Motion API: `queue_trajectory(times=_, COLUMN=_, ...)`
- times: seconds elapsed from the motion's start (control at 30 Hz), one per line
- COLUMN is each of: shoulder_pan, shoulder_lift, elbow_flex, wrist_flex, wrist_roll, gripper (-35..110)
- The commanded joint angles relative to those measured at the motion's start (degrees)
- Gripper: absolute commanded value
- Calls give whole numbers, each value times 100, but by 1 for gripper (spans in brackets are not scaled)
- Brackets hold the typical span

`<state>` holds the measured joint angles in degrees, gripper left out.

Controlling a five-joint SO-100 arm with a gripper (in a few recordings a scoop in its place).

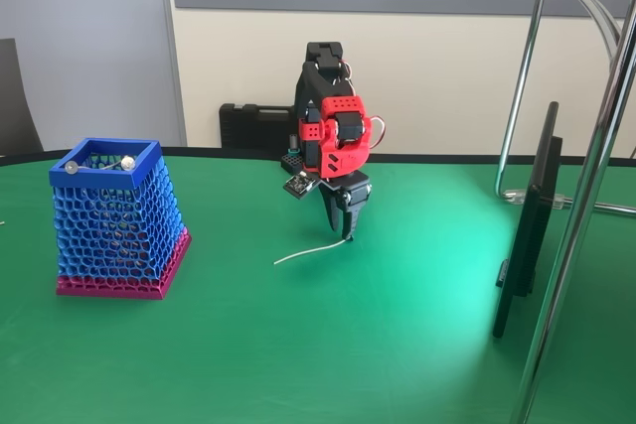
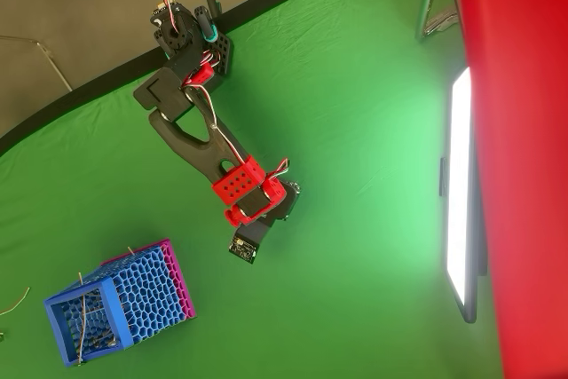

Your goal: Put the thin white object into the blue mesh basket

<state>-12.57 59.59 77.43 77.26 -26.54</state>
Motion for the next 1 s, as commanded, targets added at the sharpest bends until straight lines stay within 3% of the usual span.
queue_trajectory(times=0.0, shoulder_pan=-35, shoulder_lift=9, elbow_flex=-237, wrist_flex=35, wrist_roll=-44, gripper=17)
queue_trajectory(times=0.57, shoulder_pan=-193, shoulder_lift=-360, elbow_flex=-571, wrist_flex=167, wrist_roll=-9, gripper=17)
queue_trajectory(times=0.97, shoulder_pan=-176, shoulder_lift=-510, elbow_flex=-668, wrist_flex=325, wrist_roll=-158, gripper=3)
